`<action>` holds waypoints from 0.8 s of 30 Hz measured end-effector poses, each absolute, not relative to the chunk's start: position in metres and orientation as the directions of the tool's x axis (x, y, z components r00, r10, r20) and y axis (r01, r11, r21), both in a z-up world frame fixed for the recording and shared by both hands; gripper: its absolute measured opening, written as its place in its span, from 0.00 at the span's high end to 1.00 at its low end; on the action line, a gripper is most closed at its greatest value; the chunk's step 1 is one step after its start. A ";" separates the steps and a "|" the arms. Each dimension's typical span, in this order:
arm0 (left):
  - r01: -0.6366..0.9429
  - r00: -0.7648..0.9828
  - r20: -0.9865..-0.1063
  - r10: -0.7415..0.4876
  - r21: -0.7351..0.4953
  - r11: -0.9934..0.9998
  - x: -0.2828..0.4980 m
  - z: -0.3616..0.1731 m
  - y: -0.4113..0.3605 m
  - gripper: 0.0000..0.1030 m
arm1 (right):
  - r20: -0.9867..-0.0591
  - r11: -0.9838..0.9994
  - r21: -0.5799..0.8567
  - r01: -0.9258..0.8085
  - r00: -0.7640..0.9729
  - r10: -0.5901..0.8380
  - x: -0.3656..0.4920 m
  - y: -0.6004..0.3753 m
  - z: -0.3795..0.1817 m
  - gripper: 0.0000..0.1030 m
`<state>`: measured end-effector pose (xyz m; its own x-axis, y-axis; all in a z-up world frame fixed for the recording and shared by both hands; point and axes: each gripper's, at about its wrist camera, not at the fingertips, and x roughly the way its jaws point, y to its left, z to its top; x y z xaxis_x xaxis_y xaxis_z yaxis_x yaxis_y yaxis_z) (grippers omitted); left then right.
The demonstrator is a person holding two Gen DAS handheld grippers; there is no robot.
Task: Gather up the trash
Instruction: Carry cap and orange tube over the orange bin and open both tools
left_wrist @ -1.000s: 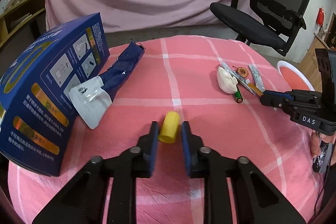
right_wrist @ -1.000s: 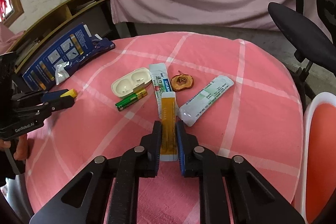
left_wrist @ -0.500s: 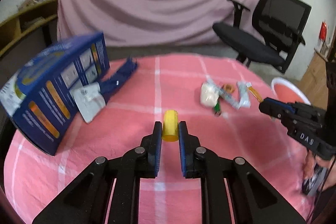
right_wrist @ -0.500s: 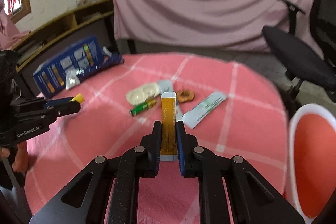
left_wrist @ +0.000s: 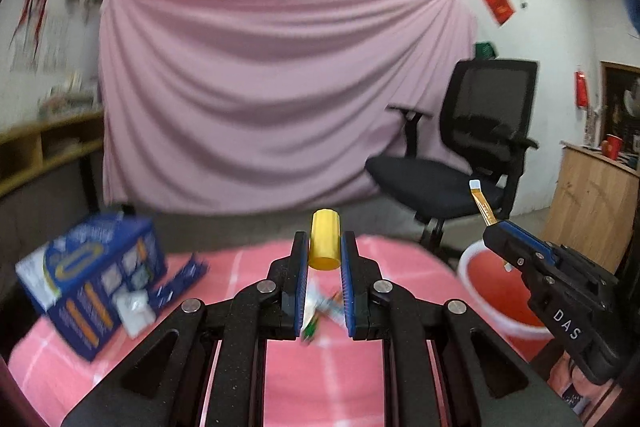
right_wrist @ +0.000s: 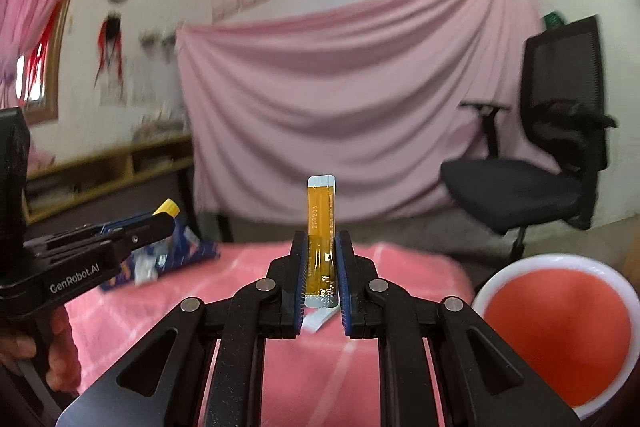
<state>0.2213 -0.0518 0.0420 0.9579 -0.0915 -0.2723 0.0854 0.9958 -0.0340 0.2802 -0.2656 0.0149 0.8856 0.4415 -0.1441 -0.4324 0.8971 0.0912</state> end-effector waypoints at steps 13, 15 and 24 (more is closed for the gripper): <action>0.283 0.954 -0.130 -0.272 0.078 0.956 0.228 0.076 -0.143 0.88 | 0.067 0.970 0.148 -0.193 0.980 0.185 0.259 -0.347 0.035 0.88; 0.312 0.946 -0.128 -0.299 0.096 0.945 0.233 0.078 -0.159 0.88 | 0.070 0.973 0.161 -0.167 0.985 0.158 0.257 -0.358 0.034 0.88; 0.421 0.903 -0.159 -0.400 0.133 0.897 0.261 0.073 -0.227 0.88 | 0.018 0.958 0.283 -0.040 0.999 0.036 0.266 -0.409 0.025 0.88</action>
